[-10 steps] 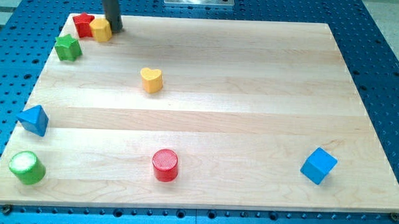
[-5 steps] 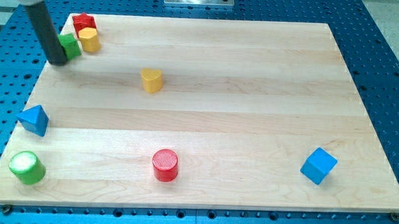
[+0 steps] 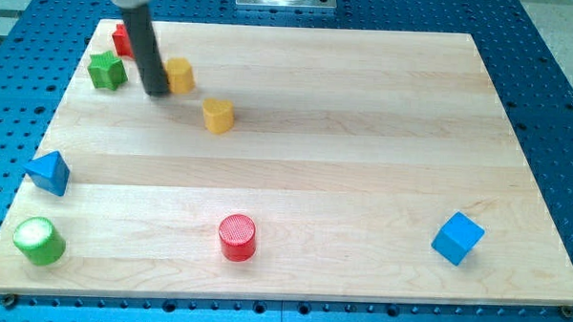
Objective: Move the hexagon into the heart
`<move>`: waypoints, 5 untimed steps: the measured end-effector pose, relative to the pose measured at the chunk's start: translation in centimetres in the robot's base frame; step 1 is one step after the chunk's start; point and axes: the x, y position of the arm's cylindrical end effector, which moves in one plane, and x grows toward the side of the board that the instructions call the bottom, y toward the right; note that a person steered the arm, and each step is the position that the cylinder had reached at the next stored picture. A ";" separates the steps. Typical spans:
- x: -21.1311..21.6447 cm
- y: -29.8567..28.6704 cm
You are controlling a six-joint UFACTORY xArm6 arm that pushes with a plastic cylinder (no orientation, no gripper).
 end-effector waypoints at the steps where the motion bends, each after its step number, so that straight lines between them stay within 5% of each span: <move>1: -4.3 -2.7; 2: -8.7 -4.5; 3: -7.3 -1.6; 4: 0.1 3.3; 5: -3.3 1.6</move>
